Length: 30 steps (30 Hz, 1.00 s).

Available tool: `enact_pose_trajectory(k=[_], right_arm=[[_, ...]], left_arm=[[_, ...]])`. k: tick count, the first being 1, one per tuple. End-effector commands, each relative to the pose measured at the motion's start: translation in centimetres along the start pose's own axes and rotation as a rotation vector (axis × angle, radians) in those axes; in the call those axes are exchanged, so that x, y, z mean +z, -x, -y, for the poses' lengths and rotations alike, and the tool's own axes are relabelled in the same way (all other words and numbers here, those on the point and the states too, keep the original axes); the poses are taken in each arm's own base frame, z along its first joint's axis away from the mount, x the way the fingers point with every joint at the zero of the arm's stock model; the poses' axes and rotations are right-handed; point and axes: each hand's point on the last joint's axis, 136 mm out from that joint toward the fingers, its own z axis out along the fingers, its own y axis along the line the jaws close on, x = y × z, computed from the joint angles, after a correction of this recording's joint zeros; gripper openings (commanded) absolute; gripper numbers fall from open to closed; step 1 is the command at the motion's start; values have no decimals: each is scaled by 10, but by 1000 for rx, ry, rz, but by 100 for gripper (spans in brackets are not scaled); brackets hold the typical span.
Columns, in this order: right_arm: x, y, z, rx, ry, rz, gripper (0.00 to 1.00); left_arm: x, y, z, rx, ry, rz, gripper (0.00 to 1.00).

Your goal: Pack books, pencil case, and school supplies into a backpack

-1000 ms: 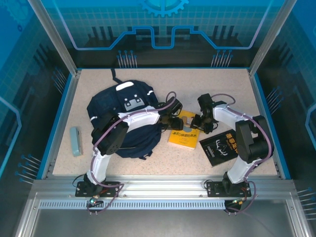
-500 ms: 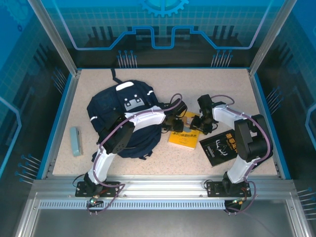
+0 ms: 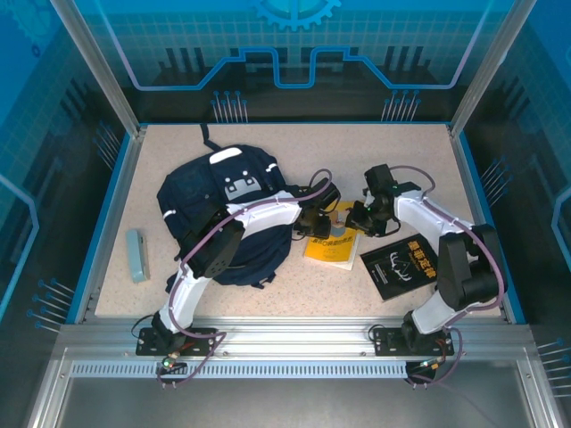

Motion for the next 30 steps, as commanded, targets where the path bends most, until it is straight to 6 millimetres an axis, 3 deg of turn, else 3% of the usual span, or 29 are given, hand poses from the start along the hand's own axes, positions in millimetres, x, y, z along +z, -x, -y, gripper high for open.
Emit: enact_pose_trajectory(k=[1, 7, 12, 14, 17, 22, 25, 30], right_arm=[[1, -5, -10, 22, 95, -30, 27], [5, -4, -6, 41, 92, -31, 14], [4, 0, -1, 43, 71, -3, 0], [0, 1, -2, 38, 75, 12, 0], [-14, 8, -8, 9, 105, 67, 0], [-56, 20, -33, -102, 249, 183, 0], [-83, 20, -54, -189, 347, 216, 0], [-119, 15, -87, -287, 487, 225, 0]], left_arm=[[33, -33, -21, 37, 102, -101, 39], [28, -29, -17, 48, 83, -83, 39], [14, -18, -6, 66, 42, -39, 38], [3, -10, -1, 76, 20, -13, 39], [-32, 9, 7, 74, -40, 50, 51], [-110, 43, 3, -28, -238, 188, 71], [-142, 50, -9, -93, -356, 225, 80], [-184, 44, -26, -114, -480, 287, 89]])
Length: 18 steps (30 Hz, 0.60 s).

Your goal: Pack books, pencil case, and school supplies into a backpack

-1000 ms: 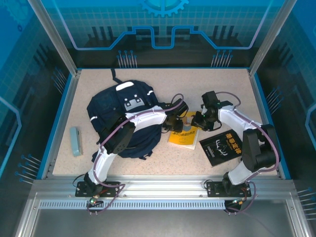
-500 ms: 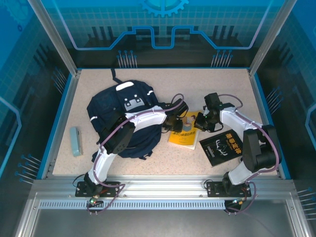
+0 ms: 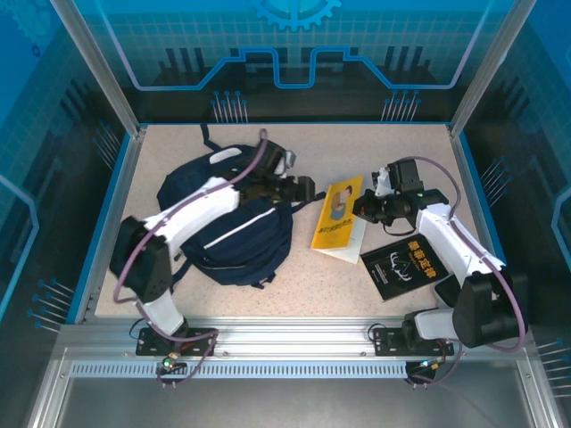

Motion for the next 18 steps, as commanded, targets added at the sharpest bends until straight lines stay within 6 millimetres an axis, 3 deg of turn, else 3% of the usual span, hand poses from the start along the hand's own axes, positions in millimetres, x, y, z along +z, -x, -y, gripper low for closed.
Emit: enact_pose_trajectory(k=[1, 3, 9, 14, 18], right_arm=[[-32, 17, -59, -143, 220, 49, 0], [-41, 20, -77, -175, 287, 55, 0], [-63, 21, -126, -271, 482, 28, 0], [-68, 14, -156, -314, 618, -37, 0], [-71, 10, -172, -339, 685, -64, 0]], left_arm=[[-19, -12, 14, -9, -129, -17, 92], [-32, -11, 9, -34, -153, 6, 98], [-59, -11, 2, -129, -287, 39, 99], [-67, -10, -9, -214, -312, 67, 99], [-71, -11, -1, -231, -380, 66, 99]])
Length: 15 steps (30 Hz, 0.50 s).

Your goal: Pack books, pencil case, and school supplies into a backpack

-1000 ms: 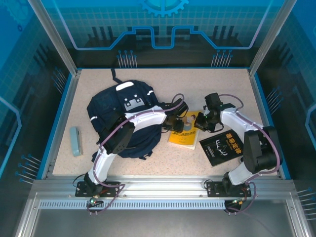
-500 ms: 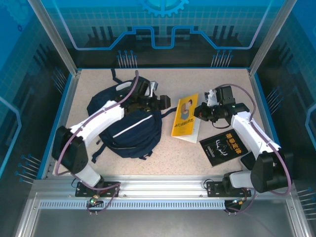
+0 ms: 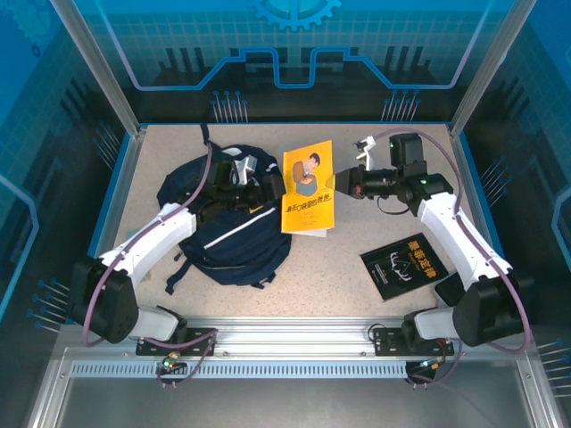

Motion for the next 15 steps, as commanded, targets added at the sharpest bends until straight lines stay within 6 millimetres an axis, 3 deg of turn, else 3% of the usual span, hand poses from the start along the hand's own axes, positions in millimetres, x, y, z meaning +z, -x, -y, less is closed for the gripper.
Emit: enact_pose_trajectory(k=[1, 7, 15], right_arm=[[0, 8, -45, -97, 170, -24, 0], [5, 9, -55, -106, 194, -41, 0], [5, 6, -49, -86, 183, -45, 0]], left_arm=[[-7, -1, 28, -14, -144, -6, 99], [-9, -1, 47, -24, -266, -16, 98], [-26, -1, 67, 33, -357, 32, 93]])
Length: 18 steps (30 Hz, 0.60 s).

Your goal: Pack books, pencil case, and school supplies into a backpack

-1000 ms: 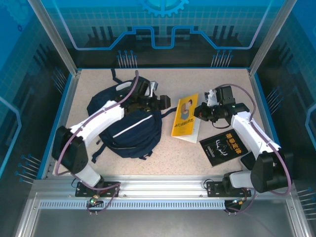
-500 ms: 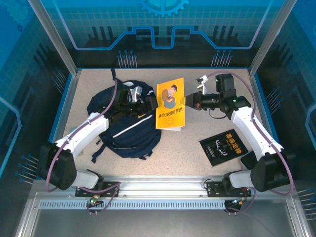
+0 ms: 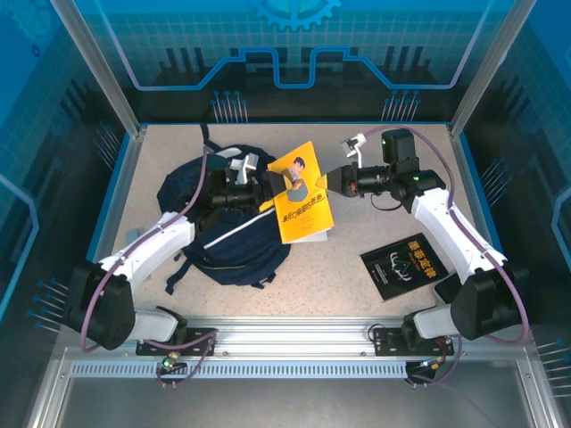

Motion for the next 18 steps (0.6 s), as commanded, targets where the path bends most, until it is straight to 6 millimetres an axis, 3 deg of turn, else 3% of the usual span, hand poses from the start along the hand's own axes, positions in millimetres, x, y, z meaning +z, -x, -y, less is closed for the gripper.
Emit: enact_pose_trajectory(k=[1, 11, 18], right_arm=[[-4, 8, -27, -78, 76, 8, 0], [1, 15, -15, -18, 56, 29, 0], [2, 17, 12, 56, 2, 39, 0]], left_arm=[[-12, 2, 34, 70, -129, 25, 90], [-2, 10, 39, 5, -240, 42, 54], [-2, 15, 36, 1, -244, 67, 37]])
